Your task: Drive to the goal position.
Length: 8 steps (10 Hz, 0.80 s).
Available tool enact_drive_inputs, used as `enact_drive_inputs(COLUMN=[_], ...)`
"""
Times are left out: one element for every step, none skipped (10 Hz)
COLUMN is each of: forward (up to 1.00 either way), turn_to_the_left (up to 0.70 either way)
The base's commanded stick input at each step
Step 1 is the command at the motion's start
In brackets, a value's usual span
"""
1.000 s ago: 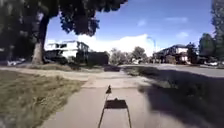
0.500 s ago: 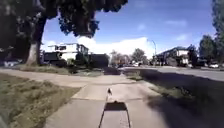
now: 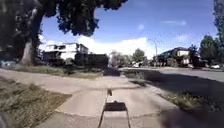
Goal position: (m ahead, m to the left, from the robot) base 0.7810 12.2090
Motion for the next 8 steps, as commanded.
enact_drive_inputs(forward=[1.0,1.0,1.0,1.0,1.0,1.0,1.0,1.0], turn_to_the_left=[0.31,0.04,0.0,0.0,0.01,0.1,0.4,0.4])
